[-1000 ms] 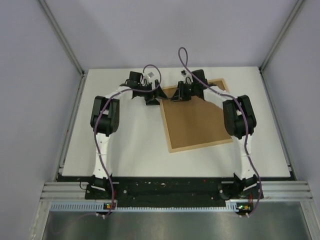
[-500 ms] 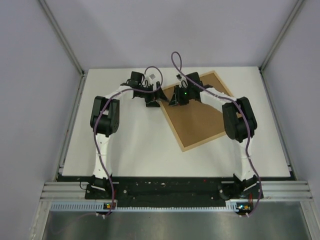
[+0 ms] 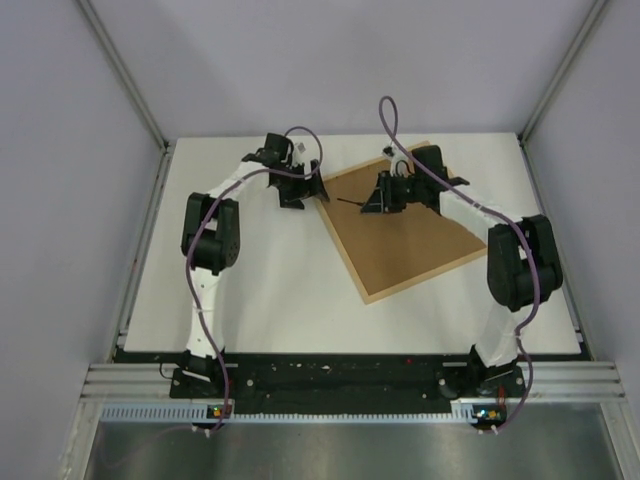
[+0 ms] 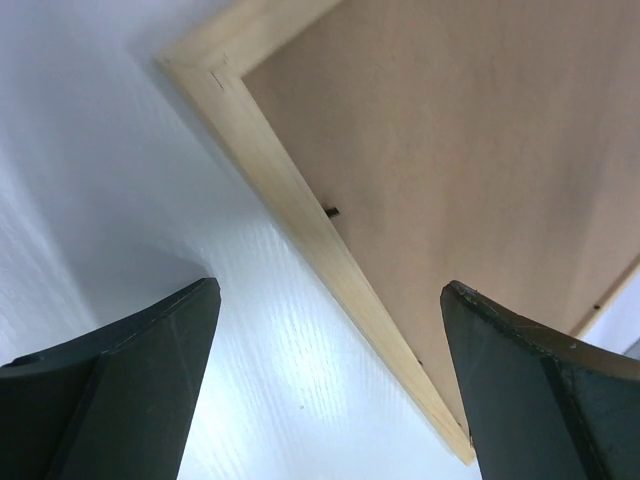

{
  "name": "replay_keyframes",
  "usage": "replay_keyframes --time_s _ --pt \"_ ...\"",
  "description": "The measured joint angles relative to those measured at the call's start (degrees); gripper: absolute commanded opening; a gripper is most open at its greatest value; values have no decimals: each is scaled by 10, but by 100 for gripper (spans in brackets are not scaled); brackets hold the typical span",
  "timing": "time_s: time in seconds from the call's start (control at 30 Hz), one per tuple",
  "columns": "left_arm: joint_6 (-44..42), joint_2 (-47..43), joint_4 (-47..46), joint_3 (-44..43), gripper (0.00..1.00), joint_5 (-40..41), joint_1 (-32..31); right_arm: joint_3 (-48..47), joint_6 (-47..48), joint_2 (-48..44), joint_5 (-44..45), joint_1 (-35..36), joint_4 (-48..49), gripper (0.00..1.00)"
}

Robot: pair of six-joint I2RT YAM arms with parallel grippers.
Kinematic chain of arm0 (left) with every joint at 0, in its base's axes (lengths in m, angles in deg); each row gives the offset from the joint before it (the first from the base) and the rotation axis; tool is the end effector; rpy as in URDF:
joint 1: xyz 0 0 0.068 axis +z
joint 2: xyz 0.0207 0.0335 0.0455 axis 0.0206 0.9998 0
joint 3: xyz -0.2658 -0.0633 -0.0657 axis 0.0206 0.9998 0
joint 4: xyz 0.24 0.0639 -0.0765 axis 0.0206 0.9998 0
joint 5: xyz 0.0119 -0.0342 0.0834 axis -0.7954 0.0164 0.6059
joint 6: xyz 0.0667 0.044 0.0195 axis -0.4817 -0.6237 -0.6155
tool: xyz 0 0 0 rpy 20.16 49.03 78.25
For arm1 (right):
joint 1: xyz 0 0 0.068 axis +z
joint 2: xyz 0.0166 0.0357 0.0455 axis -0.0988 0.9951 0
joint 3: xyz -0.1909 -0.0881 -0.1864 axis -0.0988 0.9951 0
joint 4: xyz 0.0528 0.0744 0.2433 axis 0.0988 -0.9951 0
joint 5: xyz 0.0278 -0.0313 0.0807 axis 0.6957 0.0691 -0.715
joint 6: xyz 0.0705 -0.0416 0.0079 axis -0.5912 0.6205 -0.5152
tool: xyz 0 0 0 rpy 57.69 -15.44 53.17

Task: Take the photo out of the frame
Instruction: Release the photo frame item from the photo frame, then adjust the photo frame at the center of the board.

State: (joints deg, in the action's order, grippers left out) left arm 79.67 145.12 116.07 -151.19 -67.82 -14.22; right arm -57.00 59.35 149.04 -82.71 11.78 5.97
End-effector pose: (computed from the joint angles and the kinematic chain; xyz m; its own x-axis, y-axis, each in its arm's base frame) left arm 0.4910 -0.1706 0.1526 -0.9356 -0.1021 -0.3379 0.1226 0.8036 -0.5824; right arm 0.3979 0.1735 0.2214 -0.7939 -0.0384 -0.6069 -0.4969 0.6163 0.6110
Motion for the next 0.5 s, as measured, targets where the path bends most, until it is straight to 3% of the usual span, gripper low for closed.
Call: replay_keyframes --time_s 0.27,0.5 --pt "-2 43 35 -83 98 51 -1 96 36 -51 -1 4 4 0" --pt "-3 55 48 -108 89 74 -16 127 53 -50 15 12 -1 0"
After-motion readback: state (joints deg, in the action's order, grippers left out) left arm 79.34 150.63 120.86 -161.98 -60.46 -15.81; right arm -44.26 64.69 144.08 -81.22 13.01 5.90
